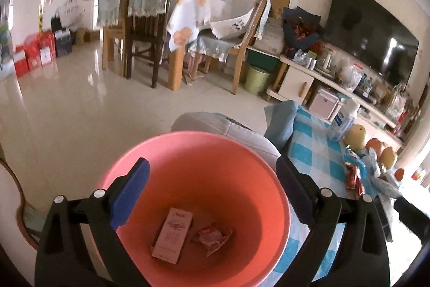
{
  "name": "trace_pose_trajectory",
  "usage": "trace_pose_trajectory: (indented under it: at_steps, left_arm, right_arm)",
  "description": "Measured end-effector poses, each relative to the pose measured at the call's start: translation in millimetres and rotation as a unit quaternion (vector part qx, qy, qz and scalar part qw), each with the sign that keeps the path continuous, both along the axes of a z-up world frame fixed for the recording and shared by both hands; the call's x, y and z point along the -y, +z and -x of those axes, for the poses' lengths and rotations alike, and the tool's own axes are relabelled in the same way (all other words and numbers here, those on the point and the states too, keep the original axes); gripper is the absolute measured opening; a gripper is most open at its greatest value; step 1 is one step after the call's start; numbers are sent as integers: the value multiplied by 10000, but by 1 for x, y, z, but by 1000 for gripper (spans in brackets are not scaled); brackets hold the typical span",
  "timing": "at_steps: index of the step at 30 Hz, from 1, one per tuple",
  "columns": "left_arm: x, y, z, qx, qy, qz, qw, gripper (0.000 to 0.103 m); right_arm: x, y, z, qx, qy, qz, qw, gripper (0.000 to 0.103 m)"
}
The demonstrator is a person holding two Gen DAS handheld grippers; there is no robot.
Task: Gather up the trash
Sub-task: 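Move both open tools from the pink bucket back to the table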
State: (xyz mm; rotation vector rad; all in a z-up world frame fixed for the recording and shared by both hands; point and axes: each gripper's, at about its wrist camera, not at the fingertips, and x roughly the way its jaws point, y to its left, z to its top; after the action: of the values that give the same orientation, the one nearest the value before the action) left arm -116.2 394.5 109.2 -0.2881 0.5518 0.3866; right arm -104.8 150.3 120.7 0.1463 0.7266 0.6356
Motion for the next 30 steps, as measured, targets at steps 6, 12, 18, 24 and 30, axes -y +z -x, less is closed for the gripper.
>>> trace_pose_trajectory:
  at_steps: [6, 12, 18, 24, 30]
  left_arm:
    - [41, 7, 2, 122, -294, -631, 9975, 95]
    - [82, 6, 3, 154, -520, -1228, 9910, 95]
    - [120, -1, 5, 140, -761, -1510, 9855, 95]
    - [151, -8, 11, 80, -1075, -1604, 9811, 95]
    - [172, -11, 14, -19, -1375, -1427, 9802, 95]
  right_arm:
    - [29, -21, 25, -135, -104, 265, 9995, 95]
    - [61, -24, 39, -11, -467, 415, 9980, 95]
    - [92, -20, 41, 228, -838, 633, 9942, 95]
    - [115, -21, 41, 233, -962, 552, 9936, 95]
    - [135, -19, 43, 298, -1024, 500, 9930, 95]
